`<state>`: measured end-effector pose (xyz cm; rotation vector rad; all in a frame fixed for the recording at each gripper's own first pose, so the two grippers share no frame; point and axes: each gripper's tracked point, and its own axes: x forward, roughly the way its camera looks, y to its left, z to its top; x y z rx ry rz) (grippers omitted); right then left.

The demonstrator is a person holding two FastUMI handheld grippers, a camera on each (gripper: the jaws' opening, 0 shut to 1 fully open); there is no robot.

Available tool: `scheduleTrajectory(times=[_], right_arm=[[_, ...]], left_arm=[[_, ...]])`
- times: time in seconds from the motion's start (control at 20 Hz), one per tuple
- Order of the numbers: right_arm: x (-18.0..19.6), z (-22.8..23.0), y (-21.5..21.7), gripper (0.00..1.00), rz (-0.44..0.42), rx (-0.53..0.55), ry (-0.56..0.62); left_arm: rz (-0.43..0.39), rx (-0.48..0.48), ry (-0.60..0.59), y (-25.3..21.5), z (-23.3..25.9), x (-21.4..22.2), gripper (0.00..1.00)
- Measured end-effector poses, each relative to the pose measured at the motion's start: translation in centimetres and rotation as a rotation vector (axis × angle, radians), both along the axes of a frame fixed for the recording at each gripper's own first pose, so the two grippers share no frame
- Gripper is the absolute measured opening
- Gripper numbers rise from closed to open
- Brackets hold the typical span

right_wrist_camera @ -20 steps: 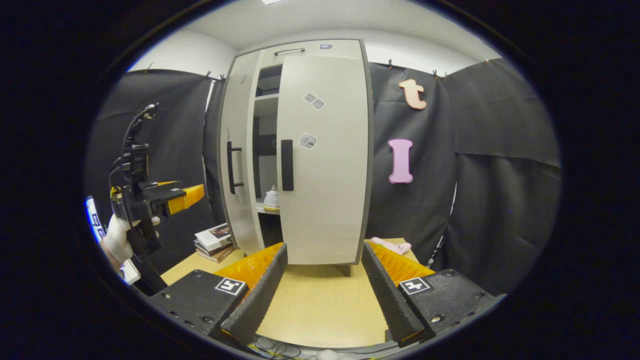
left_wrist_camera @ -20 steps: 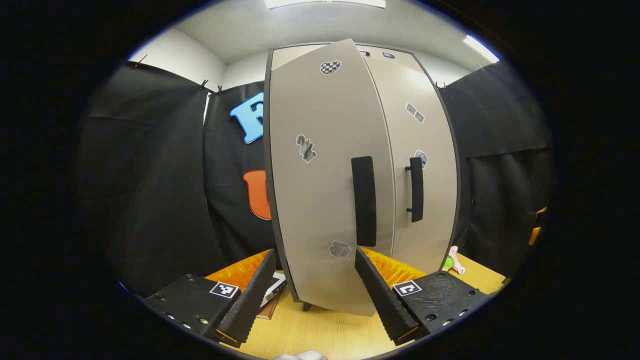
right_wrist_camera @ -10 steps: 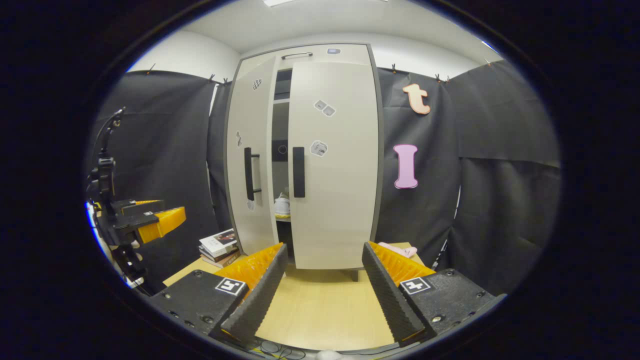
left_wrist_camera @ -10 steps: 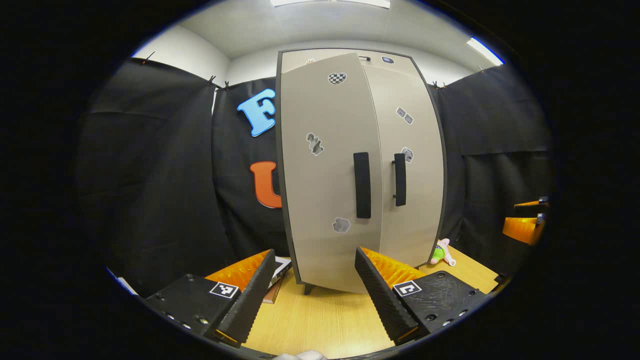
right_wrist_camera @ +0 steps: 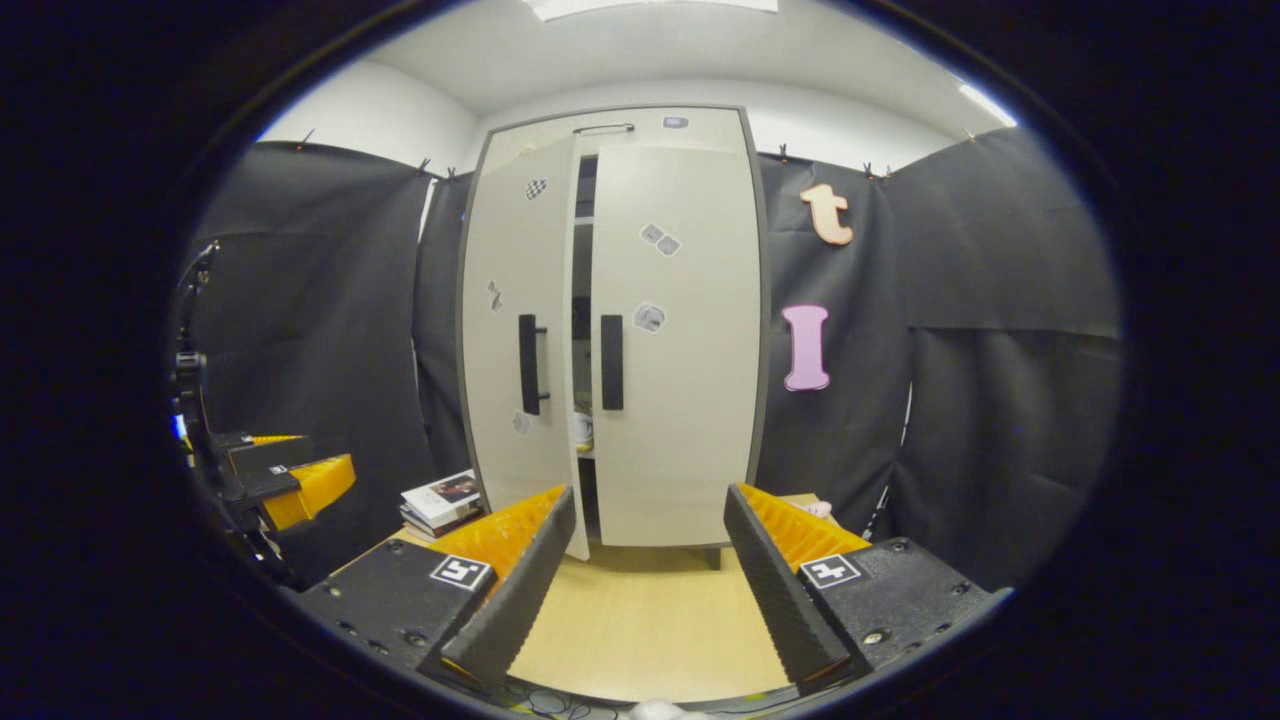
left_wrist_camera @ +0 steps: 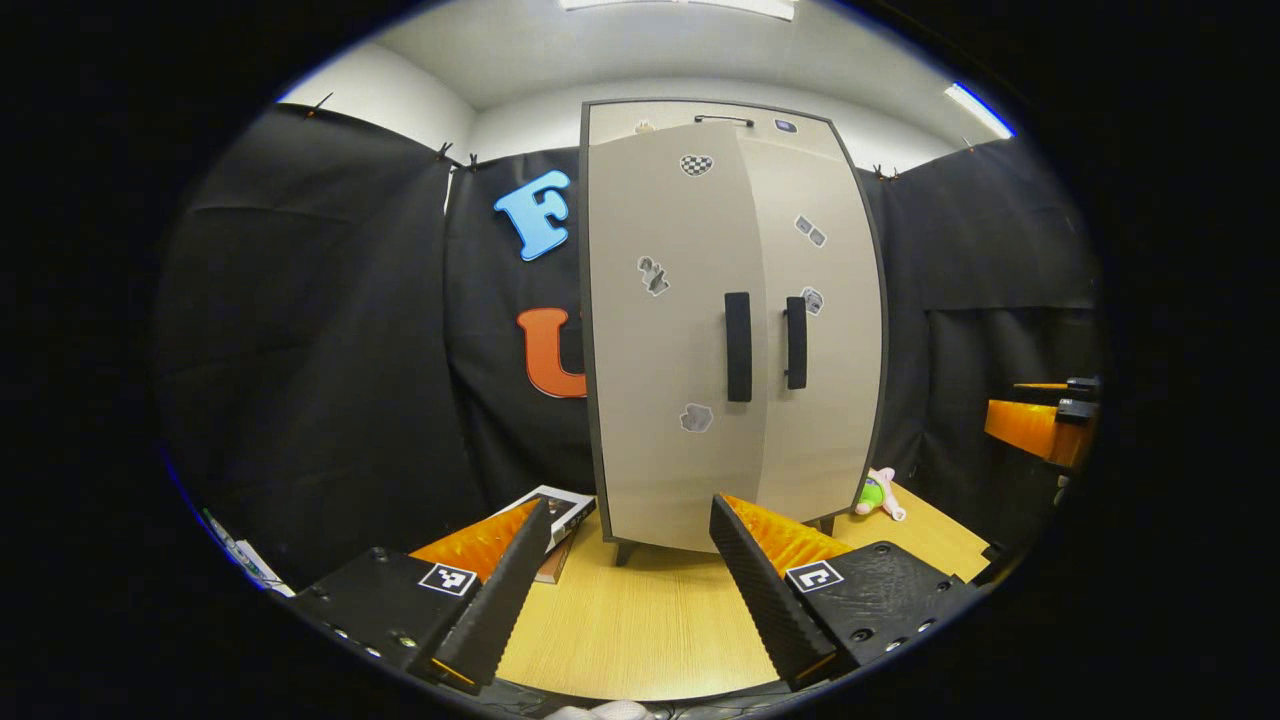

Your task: Grab one shoe with the right hand and put it into the shoe cabinet, grab the other shoe with the left hand and put it into the shoe cabinet; then close the right door with the right hand and the left door with the left hand.

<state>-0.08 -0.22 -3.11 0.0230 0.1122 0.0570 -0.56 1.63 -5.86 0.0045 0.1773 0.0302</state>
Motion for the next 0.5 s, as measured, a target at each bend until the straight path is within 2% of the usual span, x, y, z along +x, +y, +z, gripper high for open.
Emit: scheduleTrajectory(times=[0.05, 0.1, 0.5], right_arm=[[-0.18, 0.03, 0.16, 1.00, -0.005, -0.002, -0.004], [-0.38, -0.27, 0.33, 0.98, -0.006, -0.004, -0.001], [-0.86, -0.55, 0.53, 0.97, -0.025, 0.015, 0.011]], left_arm=[[-0.002, 0.002, -0.004, 0.09, 0.16, -0.15, 0.96], [-0.006, 0.003, -0.009, 0.03, 0.26, -0.26, 0.96], [-0.030, -0.001, -0.033, -0.21, 1.09, -0.55, 0.96]])
